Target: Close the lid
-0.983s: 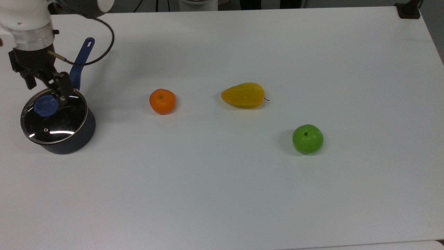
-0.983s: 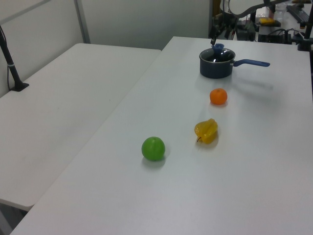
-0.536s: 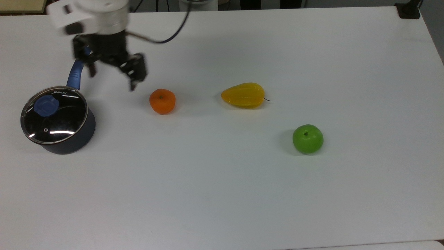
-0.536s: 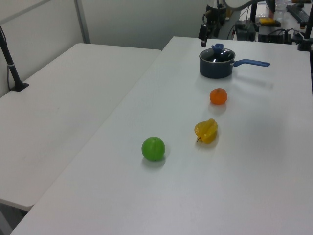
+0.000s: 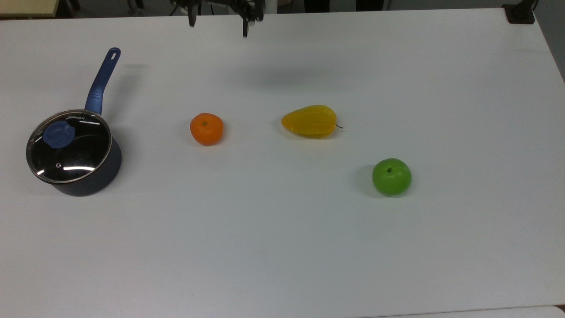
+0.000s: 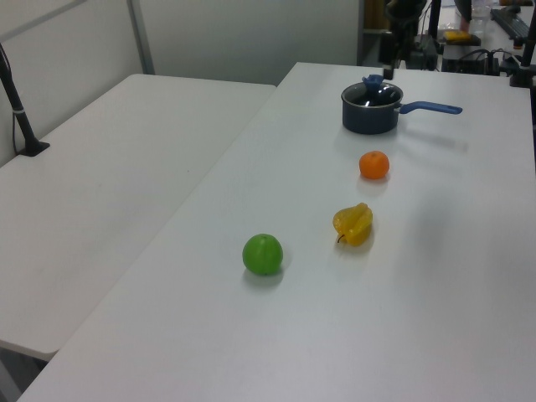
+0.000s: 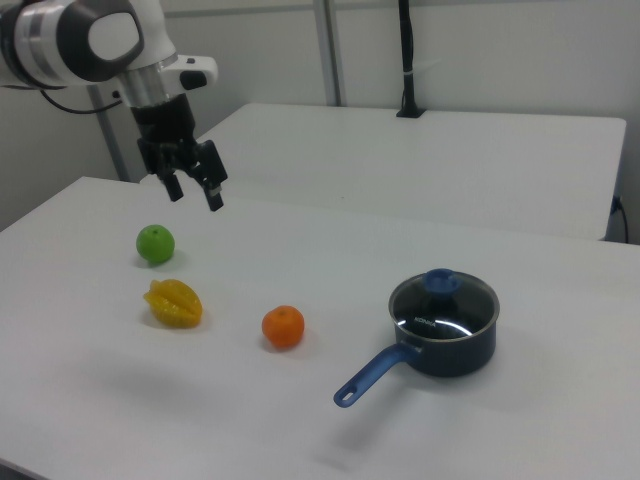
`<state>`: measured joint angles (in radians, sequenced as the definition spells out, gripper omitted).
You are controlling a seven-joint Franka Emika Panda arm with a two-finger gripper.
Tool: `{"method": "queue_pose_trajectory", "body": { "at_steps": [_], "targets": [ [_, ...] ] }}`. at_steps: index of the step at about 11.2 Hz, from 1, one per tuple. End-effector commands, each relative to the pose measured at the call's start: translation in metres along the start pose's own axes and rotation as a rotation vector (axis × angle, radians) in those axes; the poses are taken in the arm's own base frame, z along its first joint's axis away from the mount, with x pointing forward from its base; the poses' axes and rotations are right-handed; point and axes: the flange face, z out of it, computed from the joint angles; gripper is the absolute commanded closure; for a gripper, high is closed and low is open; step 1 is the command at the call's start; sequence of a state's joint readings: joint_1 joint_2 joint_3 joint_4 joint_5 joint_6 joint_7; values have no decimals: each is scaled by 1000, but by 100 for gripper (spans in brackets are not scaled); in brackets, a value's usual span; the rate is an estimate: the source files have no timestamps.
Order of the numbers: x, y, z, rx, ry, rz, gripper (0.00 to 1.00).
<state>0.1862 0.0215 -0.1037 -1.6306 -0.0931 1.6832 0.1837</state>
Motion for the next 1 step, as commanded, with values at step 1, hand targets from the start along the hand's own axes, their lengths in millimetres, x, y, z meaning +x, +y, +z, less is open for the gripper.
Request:
{"method": "queue_pose_trajectory", "body": {
  "at_steps": [1],
  "targets": [
    [-23, 9, 1, 15, -51, 13, 0]
  ]
}}
